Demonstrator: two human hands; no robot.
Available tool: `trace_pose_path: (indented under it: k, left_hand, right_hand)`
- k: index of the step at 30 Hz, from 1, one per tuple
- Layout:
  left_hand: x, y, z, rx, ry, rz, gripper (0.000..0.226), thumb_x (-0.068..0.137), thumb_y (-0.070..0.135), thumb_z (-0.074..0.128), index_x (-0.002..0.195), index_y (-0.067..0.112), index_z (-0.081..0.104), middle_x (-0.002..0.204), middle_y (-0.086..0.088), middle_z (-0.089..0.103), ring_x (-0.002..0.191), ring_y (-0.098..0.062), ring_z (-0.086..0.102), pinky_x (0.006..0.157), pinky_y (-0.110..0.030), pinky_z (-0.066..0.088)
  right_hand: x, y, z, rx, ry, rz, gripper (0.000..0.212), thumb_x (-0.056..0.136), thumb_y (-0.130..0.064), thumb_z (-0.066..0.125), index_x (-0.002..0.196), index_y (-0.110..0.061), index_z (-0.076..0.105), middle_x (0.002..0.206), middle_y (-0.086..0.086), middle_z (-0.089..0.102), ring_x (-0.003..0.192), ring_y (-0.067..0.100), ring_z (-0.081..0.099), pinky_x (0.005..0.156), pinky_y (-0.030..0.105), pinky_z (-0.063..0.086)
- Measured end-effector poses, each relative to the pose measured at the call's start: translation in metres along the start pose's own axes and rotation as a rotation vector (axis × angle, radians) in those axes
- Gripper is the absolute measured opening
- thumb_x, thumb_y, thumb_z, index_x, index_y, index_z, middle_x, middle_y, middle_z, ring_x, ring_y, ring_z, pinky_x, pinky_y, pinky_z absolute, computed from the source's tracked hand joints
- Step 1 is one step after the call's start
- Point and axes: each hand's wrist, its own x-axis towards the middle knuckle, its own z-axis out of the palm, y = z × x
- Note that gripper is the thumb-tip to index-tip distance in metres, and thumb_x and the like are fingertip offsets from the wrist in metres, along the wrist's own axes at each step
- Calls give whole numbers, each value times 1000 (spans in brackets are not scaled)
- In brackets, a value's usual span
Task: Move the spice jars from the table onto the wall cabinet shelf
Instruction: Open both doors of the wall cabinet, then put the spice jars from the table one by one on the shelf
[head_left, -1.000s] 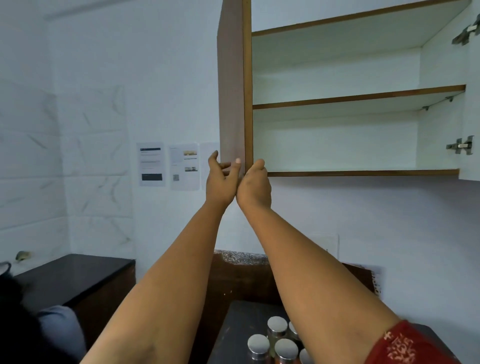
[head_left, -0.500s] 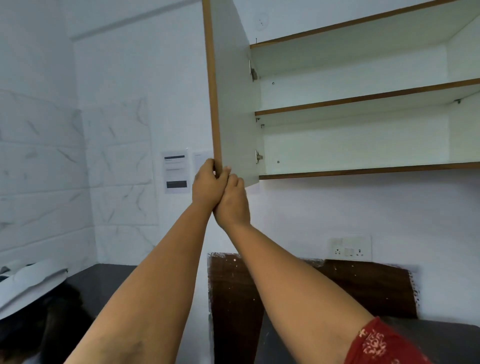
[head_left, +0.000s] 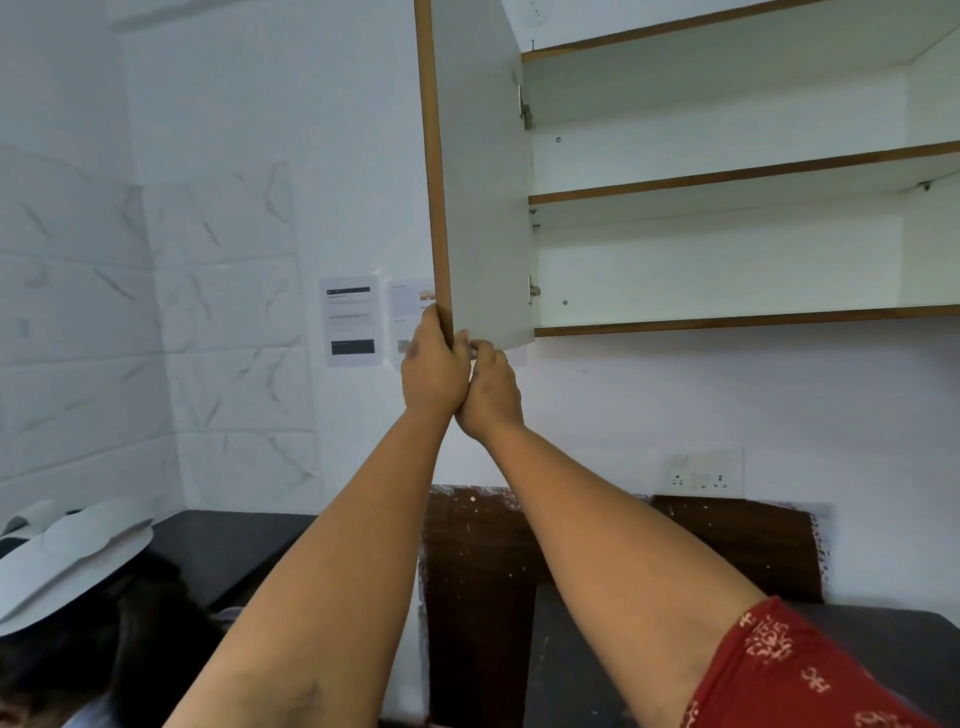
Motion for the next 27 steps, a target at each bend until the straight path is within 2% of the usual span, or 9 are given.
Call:
trace_pose_path:
  k: [4, 8, 12, 15, 17, 20, 22, 25, 27]
  left_hand:
    - [-17, -9, 14, 0, 28, -28, 30, 97, 33, 49, 120, 13, 45, 105, -3, 67, 90, -24, 65, 68, -27, 45]
    - [-49, -17, 35, -103, 56, -230, 68, 95, 49, 46, 147, 18, 16, 123, -4, 62, 107, -24, 63, 84, -36, 49]
    - [-95, -15, 69, -230, -23, -404, 74, 95, 46, 47, 151, 19, 6, 135, -8, 52, 120, -27, 54, 95, -40, 44]
    - [-131, -2, 96, -281, -149, -508, 77, 95, 40, 52, 151, 18, 5, 141, -11, 45, 127, -29, 48, 103, -43, 41]
    - [-159, 6, 114, -344, -242, -498, 79, 94, 37, 55, 152, 16, 6, 142, -11, 42, 130, -28, 45, 105, -43, 41]
    - [-208, 13, 143, -384, -426, -483, 81, 92, 35, 59, 152, 17, 7, 142, -10, 42, 130, -26, 45, 102, -35, 40]
    - [-242, 11, 164, -379, -573, -528, 84, 91, 33, 62, 153, 17, 7, 142, -11, 45, 131, -26, 46, 106, -40, 40]
    - [-291, 1, 192, -376, -796, -631, 90, 89, 23, 66, 154, 15, 4, 151, -14, 36, 139, -26, 37, 113, -44, 36]
    - [-322, -11, 209, -326, -904, -699, 91, 88, 23, 67, 154, 13, 5, 154, -15, 30, 141, -28, 34, 114, -44, 33]
  right_hand:
    - [-5, 15, -1, -235, 19, 22, 57, 86, -22, 64, 137, -23, 38, 136, 4, 45, 123, 26, 42, 92, 40, 37]
    - [-14, 48, -12, -340, 47, 18, 54, 88, -25, 61, 137, -24, 39, 137, 4, 47, 125, 26, 42, 96, 43, 38]
    - [-33, 97, -35, -311, 82, 113, 50, 88, -24, 60, 135, -24, 41, 134, 2, 48, 123, 24, 44, 98, 44, 40]
    - [-59, 143, -60, -198, 152, 231, 47, 88, -21, 60, 131, -24, 42, 129, 2, 50, 119, 22, 48, 97, 42, 45]
    - [-80, 178, -80, -142, 192, 333, 46, 88, -19, 61, 130, -23, 44, 127, 2, 51, 116, 21, 51, 97, 39, 47]
    - [-120, 237, -111, -136, 298, 540, 45, 86, -18, 64, 128, -22, 47, 123, 2, 56, 112, 22, 55, 96, 37, 49]
    - [-147, 273, -127, -126, 355, 663, 45, 85, -17, 63, 127, -21, 48, 120, 2, 58, 109, 22, 58, 95, 37, 50]
    - [-183, 319, -142, -153, 353, 778, 44, 85, -15, 64, 126, -21, 50, 121, 5, 58, 104, 19, 59, 91, 35, 51]
    - [-204, 349, -147, -195, 346, 876, 41, 86, -14, 65, 124, -21, 53, 122, 5, 58, 103, 19, 58, 84, 31, 49]
